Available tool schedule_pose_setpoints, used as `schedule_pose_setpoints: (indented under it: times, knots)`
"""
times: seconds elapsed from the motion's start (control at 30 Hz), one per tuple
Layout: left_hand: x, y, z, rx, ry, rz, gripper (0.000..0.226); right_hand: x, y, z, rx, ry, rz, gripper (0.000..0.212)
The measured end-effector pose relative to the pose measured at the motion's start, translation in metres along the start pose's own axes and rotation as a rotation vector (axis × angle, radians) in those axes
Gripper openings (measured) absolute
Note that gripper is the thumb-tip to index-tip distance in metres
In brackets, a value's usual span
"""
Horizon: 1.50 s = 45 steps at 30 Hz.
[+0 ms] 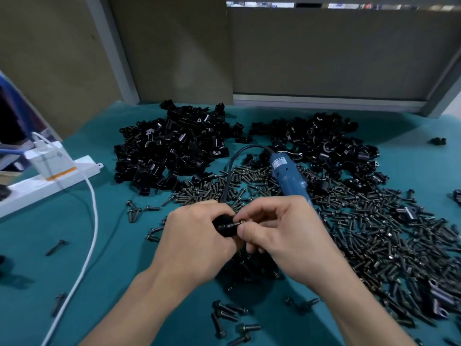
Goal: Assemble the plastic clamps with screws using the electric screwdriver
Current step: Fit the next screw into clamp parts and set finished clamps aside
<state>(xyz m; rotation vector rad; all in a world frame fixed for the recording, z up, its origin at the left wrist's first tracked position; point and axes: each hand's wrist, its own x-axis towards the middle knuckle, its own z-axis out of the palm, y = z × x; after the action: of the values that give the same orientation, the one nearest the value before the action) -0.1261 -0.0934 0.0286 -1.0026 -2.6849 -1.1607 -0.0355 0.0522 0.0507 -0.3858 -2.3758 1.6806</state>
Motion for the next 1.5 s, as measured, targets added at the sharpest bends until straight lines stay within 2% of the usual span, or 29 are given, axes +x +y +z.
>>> schedule_pose_setpoints:
  times: [0.17, 0.23, 0.33, 0.4, 0.47, 0.6, 0.77, 0.93, 1.03, 1.13, 1.27, 1.4, 1.5]
  knots:
    - [0.008, -0.002, -0.002, -0.197, -0.121, -0.228, 0.018, 0.001, 0.009, -0.01, 0.106, 0.187, -0.011, 0.027]
    - [0.011, -0.004, -0.003, -0.305, -0.126, -0.225, 0.02, 0.001, 0.011, -0.01, 0.243, 0.192, 0.007, 0.025]
    - [0.013, -0.005, -0.006, -0.502, -0.096, -0.214, 0.011, 0.002, 0.013, -0.006, 0.411, 0.167, 0.03, 0.022]
    - [0.013, -0.003, -0.01, -0.617, -0.09, -0.189, 0.006, 0.001, 0.013, -0.004, 0.446, 0.159, 0.028, 0.022]
    - [0.013, -0.004, -0.014, -0.668, -0.095, -0.152, 0.018, 0.0, 0.012, -0.005, 0.413, 0.164, 0.011, 0.022]
    - [0.013, -0.006, -0.015, -0.646, -0.129, -0.129, 0.033, -0.003, 0.009, -0.005, 0.198, 0.178, -0.028, 0.028]
    - [0.015, -0.008, -0.013, -0.665, -0.212, -0.124, 0.013, -0.007, 0.005, -0.004, -0.033, 0.187, -0.048, 0.029]
    - [0.015, -0.011, -0.01, -0.649, -0.23, -0.102, 0.023, -0.008, 0.005, -0.003, -0.109, 0.206, -0.077, 0.023]
    - [0.015, -0.012, -0.01, -0.656, -0.241, -0.102, 0.018, -0.008, 0.007, -0.002, -0.164, 0.212, -0.106, 0.022]
    - [0.015, -0.013, -0.01, -0.658, -0.237, -0.103, 0.017, -0.007, 0.009, -0.003, -0.136, 0.198, -0.123, 0.024]
    - [0.015, -0.015, -0.009, -0.598, -0.222, -0.134, 0.019, -0.003, 0.013, -0.006, 0.085, 0.172, -0.11, 0.025]
    - [0.012, -0.016, -0.008, -0.484, -0.189, -0.121, 0.031, 0.001, 0.019, -0.004, 0.172, 0.272, -0.028, 0.021]
    - [0.01, -0.011, -0.007, -0.455, -0.184, -0.058, 0.028, 0.003, 0.021, 0.002, 0.23, 0.241, 0.028, 0.02]
